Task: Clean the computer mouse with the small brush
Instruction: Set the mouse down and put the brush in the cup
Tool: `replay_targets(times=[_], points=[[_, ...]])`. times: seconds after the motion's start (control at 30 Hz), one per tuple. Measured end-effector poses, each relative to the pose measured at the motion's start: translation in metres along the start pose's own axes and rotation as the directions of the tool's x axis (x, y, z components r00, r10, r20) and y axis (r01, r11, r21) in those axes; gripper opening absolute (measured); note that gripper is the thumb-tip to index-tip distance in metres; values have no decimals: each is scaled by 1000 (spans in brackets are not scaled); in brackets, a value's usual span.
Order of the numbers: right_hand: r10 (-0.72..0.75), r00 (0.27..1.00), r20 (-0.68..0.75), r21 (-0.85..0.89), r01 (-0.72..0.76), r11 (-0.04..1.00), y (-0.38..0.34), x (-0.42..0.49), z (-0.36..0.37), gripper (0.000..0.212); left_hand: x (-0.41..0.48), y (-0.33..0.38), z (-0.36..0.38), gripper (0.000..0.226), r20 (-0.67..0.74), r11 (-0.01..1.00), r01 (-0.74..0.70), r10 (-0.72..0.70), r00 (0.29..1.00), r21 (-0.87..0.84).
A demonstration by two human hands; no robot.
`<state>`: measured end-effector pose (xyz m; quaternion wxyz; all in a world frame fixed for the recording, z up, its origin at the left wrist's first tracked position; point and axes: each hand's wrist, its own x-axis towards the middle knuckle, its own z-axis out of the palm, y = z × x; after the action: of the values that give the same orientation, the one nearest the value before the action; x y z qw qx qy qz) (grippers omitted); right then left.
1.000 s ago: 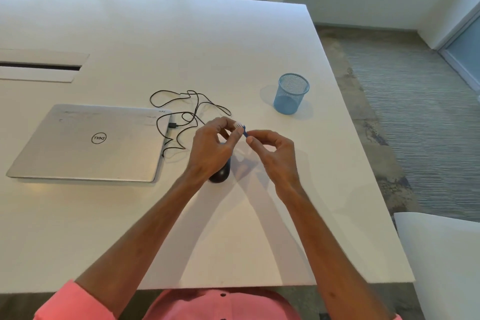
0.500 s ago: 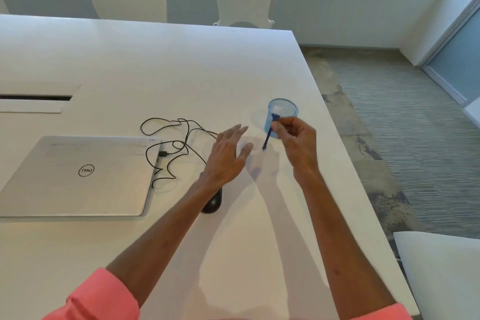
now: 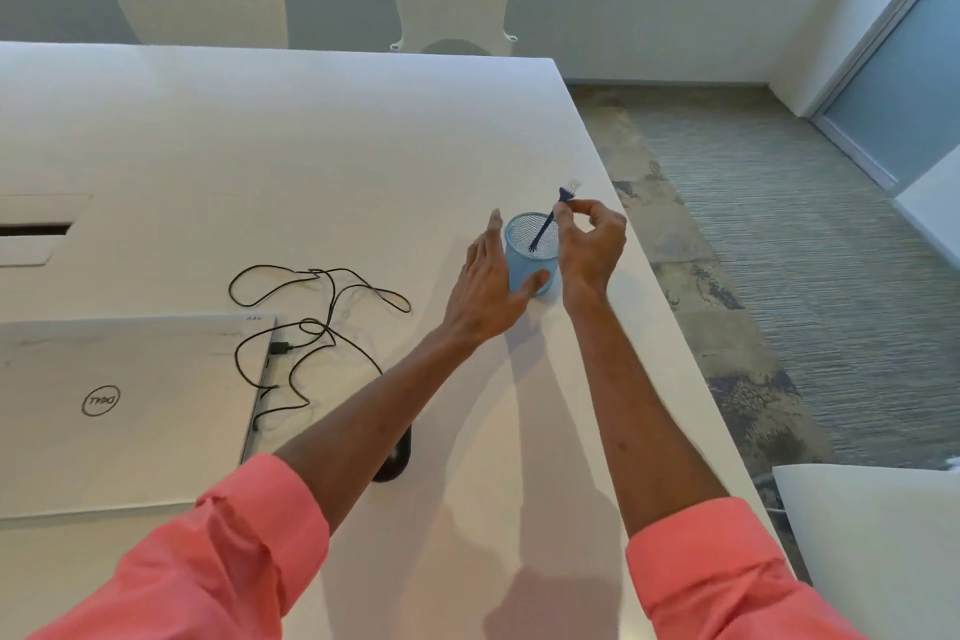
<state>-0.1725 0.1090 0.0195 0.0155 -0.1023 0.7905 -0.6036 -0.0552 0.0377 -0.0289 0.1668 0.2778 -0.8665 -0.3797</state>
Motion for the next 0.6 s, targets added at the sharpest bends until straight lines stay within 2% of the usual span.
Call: replay_targets(times=[0.2,0.37,0.5,0.6], points=[[18,994,112,-110,-5,994,19,7,5,11,22,6,9,116,-10,1000,26,-26,1000,2],[-59,975,212,-279,118,953,21,4,5,12,24,5,14,101,-32,1000,-4,5,999,19],[-48,972,229,-298,117,947,23,4,6,10,25,3,13,100,-29,1000,-7,8,1000,26],[-44,978,206,-308,107,945,24,3,9,8,25,3,13,108,-45,1000,17,-17,999,3]])
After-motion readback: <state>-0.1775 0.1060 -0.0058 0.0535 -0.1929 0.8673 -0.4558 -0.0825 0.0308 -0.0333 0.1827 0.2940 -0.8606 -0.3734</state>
